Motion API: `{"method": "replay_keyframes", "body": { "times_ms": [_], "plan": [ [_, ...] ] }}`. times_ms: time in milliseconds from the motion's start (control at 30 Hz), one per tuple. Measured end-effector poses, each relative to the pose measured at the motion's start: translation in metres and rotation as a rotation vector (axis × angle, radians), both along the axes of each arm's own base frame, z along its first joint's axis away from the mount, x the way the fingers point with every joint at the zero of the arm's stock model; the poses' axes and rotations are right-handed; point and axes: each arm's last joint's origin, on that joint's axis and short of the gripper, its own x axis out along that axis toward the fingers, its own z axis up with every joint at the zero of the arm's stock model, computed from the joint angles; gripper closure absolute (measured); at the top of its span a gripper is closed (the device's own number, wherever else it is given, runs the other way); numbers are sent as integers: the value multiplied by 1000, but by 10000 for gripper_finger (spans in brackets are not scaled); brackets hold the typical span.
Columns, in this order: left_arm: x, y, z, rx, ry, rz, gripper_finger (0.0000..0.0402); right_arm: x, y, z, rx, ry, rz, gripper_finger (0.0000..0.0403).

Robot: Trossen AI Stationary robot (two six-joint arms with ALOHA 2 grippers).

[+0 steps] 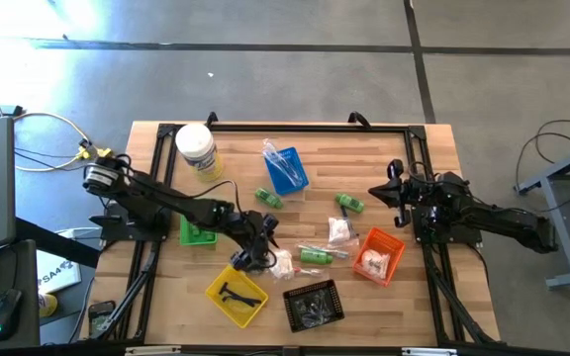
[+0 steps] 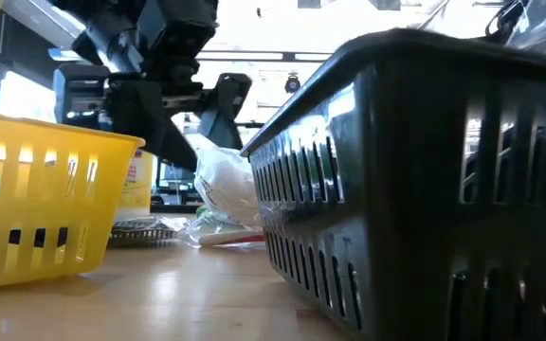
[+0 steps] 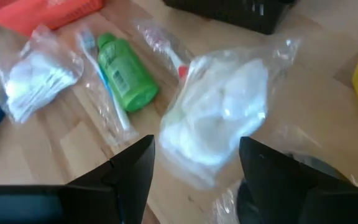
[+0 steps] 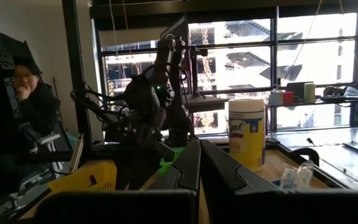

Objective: Pick & Place Travel size toiletries
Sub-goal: Put the white cotton pack into the orange bin

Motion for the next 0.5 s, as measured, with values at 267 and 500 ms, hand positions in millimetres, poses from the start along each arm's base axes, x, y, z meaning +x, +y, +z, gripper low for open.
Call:
{"method": "replay_keyframes", "body": {
  "times_ms": [267, 500],
  "plan": [
    [19, -5, -2, 3, 104, -63, 177, 0, 0, -1, 27, 11, 23, 401],
    [28, -7, -2, 1, 138, -70, 236, 0, 1, -2, 26, 20, 43, 401]
  ]
}}
